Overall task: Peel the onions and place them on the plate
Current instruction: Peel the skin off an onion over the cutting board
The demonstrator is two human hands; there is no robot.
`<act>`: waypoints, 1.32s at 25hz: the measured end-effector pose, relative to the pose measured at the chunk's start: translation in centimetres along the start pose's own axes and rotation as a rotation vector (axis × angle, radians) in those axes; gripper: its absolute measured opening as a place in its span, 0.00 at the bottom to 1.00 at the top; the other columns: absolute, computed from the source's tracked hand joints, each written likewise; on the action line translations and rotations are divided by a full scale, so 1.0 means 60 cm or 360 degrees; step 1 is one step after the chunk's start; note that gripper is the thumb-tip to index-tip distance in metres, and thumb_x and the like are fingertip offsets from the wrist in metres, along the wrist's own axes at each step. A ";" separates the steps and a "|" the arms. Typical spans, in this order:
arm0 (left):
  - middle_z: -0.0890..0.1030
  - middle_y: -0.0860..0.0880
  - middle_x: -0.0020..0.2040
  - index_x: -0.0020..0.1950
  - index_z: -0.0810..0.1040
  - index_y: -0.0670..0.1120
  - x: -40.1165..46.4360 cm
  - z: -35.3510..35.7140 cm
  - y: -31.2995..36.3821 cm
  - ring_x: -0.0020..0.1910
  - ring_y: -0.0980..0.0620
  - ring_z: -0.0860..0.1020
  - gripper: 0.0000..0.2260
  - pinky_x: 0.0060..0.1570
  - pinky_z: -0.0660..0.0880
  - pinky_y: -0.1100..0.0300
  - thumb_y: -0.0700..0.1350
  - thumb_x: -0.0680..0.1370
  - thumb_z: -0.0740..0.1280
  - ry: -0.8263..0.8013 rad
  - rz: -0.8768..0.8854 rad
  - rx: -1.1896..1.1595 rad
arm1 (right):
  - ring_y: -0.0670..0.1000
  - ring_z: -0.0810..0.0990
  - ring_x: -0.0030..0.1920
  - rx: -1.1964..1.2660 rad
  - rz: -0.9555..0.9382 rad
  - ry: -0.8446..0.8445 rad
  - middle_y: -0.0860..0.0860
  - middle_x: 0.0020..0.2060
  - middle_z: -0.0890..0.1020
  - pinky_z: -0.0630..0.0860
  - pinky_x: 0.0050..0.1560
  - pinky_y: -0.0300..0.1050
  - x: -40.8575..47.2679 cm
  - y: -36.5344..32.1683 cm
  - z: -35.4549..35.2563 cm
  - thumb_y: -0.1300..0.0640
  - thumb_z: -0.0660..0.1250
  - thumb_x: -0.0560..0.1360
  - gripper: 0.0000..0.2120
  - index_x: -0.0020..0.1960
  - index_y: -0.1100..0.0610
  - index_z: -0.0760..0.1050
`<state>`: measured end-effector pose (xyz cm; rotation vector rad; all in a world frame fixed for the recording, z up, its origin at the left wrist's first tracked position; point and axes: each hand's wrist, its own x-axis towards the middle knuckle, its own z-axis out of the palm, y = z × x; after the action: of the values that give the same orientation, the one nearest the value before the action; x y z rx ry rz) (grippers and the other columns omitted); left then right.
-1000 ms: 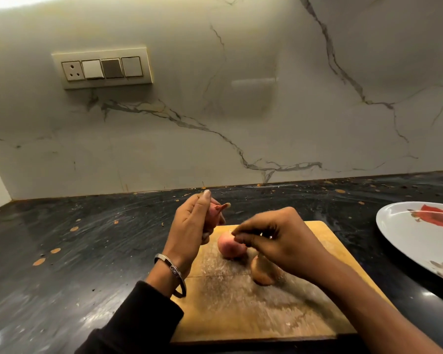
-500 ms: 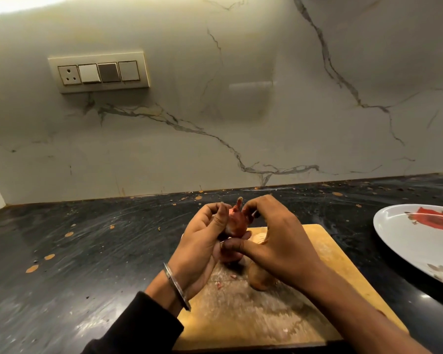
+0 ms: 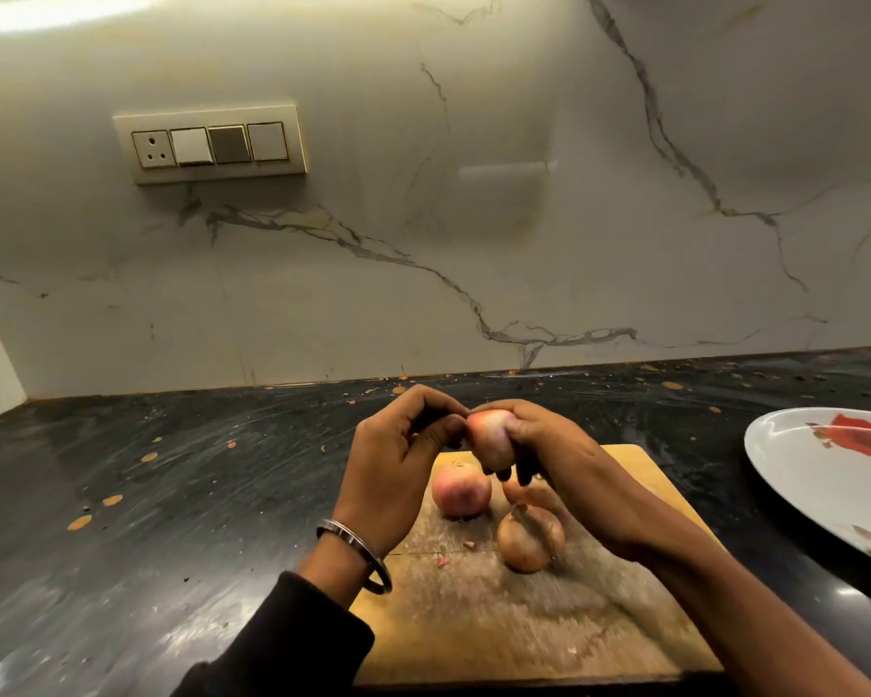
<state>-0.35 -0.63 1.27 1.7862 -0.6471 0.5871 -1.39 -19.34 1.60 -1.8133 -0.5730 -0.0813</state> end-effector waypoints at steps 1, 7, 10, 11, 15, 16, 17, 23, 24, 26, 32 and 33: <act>0.82 0.53 0.41 0.48 0.81 0.44 0.000 0.001 -0.003 0.42 0.55 0.81 0.07 0.43 0.78 0.62 0.34 0.78 0.66 0.0032 0.0042 0.0072 | 0.45 0.76 0.39 0.0135 0.0095 -0.0006 0.49 0.40 0.82 0.73 0.41 0.45 0.000 0.000 0.003 0.45 0.53 0.78 0.18 0.54 0.47 0.81; 0.76 0.55 0.40 0.49 0.74 0.48 -0.008 0.007 -0.004 0.38 0.52 0.76 0.15 0.36 0.74 0.49 0.57 0.82 0.56 -0.0065 0.0243 0.0579 | 0.47 0.73 0.31 0.0773 0.0455 -0.0043 0.54 0.34 0.77 0.68 0.29 0.38 0.001 -0.012 0.009 0.31 0.60 0.75 0.28 0.49 0.56 0.82; 0.74 0.55 0.39 0.47 0.72 0.49 -0.011 0.010 -0.004 0.36 0.52 0.73 0.16 0.34 0.72 0.49 0.57 0.83 0.52 -0.0070 0.0325 0.0692 | 0.47 0.67 0.29 0.0821 0.0579 -0.0123 0.52 0.32 0.74 0.62 0.27 0.38 0.001 -0.016 0.002 0.27 0.61 0.73 0.32 0.46 0.56 0.82; 0.74 0.54 0.38 0.45 0.72 0.50 -0.011 0.011 -0.004 0.35 0.52 0.73 0.16 0.33 0.72 0.49 0.57 0.83 0.51 -0.0065 0.0320 0.0720 | 0.46 0.65 0.28 0.0796 0.0596 -0.0174 0.51 0.31 0.72 0.60 0.27 0.38 0.000 -0.017 0.002 0.26 0.61 0.72 0.31 0.43 0.54 0.82; 0.72 0.50 0.31 0.40 0.72 0.45 -0.014 0.018 0.000 0.30 0.49 0.70 0.18 0.31 0.69 0.45 0.57 0.81 0.56 -0.0095 0.0197 0.0435 | 0.45 0.63 0.26 0.0813 0.0554 -0.0198 0.49 0.31 0.70 0.59 0.25 0.36 -0.003 -0.020 0.005 0.32 0.66 0.74 0.21 0.39 0.50 0.81; 0.72 0.47 0.31 0.40 0.73 0.43 -0.014 0.022 0.003 0.29 0.48 0.69 0.18 0.30 0.68 0.45 0.56 0.81 0.58 -0.0102 0.0130 0.0226 | 0.45 0.63 0.26 0.0812 0.0502 -0.0185 0.49 0.32 0.71 0.60 0.25 0.36 -0.004 -0.020 0.006 0.35 0.66 0.75 0.19 0.38 0.49 0.80; 0.70 0.45 0.31 0.40 0.73 0.41 -0.014 0.026 0.006 0.29 0.47 0.67 0.18 0.29 0.67 0.47 0.54 0.81 0.59 -0.0100 0.0041 0.0009 | 0.45 0.65 0.27 0.0787 0.0428 -0.0166 0.49 0.32 0.72 0.61 0.26 0.36 -0.004 -0.019 0.008 0.37 0.66 0.76 0.17 0.38 0.49 0.78; 0.67 0.50 0.30 0.42 0.71 0.38 -0.012 0.024 0.013 0.27 0.56 0.64 0.16 0.25 0.64 0.65 0.52 0.78 0.62 -0.0062 -0.0369 -0.0717 | 0.43 0.80 0.43 0.0132 -0.0242 -0.0001 0.44 0.47 0.79 0.78 0.40 0.38 -0.006 -0.010 0.015 0.51 0.70 0.77 0.11 0.58 0.48 0.74; 0.67 0.50 0.30 0.43 0.72 0.39 -0.012 0.023 0.014 0.27 0.56 0.63 0.16 0.25 0.63 0.66 0.52 0.78 0.61 -0.0059 -0.0400 -0.0757 | 0.45 0.81 0.48 -0.0009 -0.0386 0.0029 0.43 0.50 0.79 0.80 0.44 0.41 -0.006 -0.007 0.017 0.54 0.71 0.77 0.12 0.59 0.48 0.73; 0.66 0.49 0.30 0.42 0.72 0.41 -0.013 0.025 0.017 0.26 0.56 0.63 0.14 0.25 0.63 0.65 0.51 0.78 0.62 -0.0088 -0.0478 -0.0888 | 0.50 0.80 0.52 -0.0291 -0.0624 0.0145 0.43 0.52 0.77 0.80 0.49 0.44 -0.005 -0.001 0.019 0.60 0.72 0.76 0.16 0.59 0.50 0.72; 0.72 0.48 0.31 0.41 0.74 0.43 -0.007 0.003 0.015 0.27 0.53 0.69 0.14 0.26 0.65 0.64 0.51 0.80 0.60 -0.0437 -0.0593 -0.0798 | 0.46 0.78 0.53 -0.0704 -0.0701 0.0266 0.43 0.53 0.76 0.73 0.49 0.32 0.001 0.013 0.011 0.65 0.73 0.74 0.21 0.61 0.50 0.70; 0.75 0.49 0.32 0.43 0.74 0.42 -0.005 -0.003 0.013 0.28 0.53 0.71 0.14 0.27 0.67 0.64 0.50 0.82 0.59 -0.0463 -0.0526 -0.0601 | 0.46 0.78 0.54 -0.0701 -0.0634 0.0227 0.43 0.54 0.76 0.73 0.49 0.32 0.001 0.016 0.009 0.63 0.72 0.75 0.21 0.62 0.49 0.69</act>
<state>-1.11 -0.64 1.66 1.5819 -0.5940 -0.0235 -1.04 -19.03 0.63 -2.0668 -0.8563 -0.6452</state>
